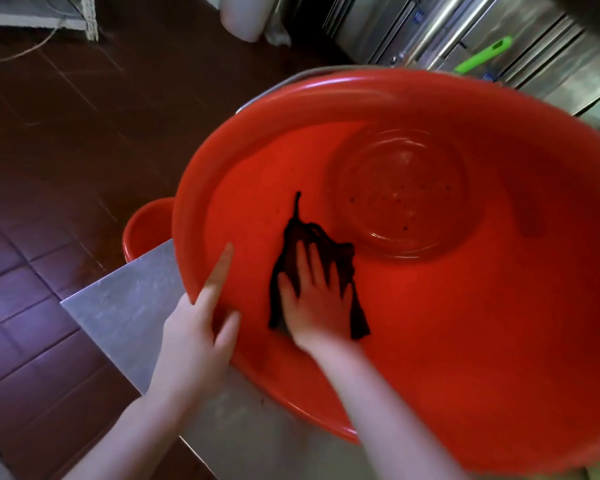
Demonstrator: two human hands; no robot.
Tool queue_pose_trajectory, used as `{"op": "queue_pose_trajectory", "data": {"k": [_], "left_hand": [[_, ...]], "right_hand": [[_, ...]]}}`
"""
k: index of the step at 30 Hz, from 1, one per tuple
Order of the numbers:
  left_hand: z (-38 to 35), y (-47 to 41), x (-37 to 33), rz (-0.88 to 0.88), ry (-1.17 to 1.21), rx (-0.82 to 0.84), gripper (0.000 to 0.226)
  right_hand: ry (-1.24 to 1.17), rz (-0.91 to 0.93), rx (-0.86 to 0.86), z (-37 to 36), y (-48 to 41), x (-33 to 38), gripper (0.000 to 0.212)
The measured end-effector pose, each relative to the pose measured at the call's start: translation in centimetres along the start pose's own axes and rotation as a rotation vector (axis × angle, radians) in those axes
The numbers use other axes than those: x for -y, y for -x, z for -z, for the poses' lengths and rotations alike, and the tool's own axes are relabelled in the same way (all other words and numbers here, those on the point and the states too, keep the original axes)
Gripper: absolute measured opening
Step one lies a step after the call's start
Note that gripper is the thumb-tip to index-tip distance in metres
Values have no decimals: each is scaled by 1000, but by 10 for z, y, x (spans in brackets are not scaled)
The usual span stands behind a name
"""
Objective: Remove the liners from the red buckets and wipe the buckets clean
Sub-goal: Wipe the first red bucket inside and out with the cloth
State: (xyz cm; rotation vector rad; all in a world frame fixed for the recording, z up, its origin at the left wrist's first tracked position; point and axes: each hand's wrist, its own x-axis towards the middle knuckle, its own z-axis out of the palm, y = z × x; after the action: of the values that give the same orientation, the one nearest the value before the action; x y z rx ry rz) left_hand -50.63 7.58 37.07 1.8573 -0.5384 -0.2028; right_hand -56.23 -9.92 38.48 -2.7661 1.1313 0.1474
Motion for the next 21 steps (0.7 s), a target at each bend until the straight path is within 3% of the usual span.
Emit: {"op": "queue_pose_trajectory", "data": {"k": [3, 6, 9, 12, 15, 21], "left_hand": [[-4, 0, -1, 3, 16, -7, 89], [-7, 0, -1, 0, -2, -14, 88], [-8, 0, 0, 23, -12, -31, 77], [-5, 1, -1, 56, 16, -37, 60], [-2, -1, -2, 57, 54, -19, 50], [11, 1, -12, 22, 93, 19, 52]], "right_hand": [[-76, -179, 41, 16, -56, -6, 62], [-83, -219, 70, 21, -67, -1, 61], [-74, -102, 109, 15, -26, 12, 64], [38, 157, -3, 1, 54, 36, 69], [41, 206, -41, -1, 74, 47, 68], [-141, -219, 56, 22, -33, 22, 61]]}}
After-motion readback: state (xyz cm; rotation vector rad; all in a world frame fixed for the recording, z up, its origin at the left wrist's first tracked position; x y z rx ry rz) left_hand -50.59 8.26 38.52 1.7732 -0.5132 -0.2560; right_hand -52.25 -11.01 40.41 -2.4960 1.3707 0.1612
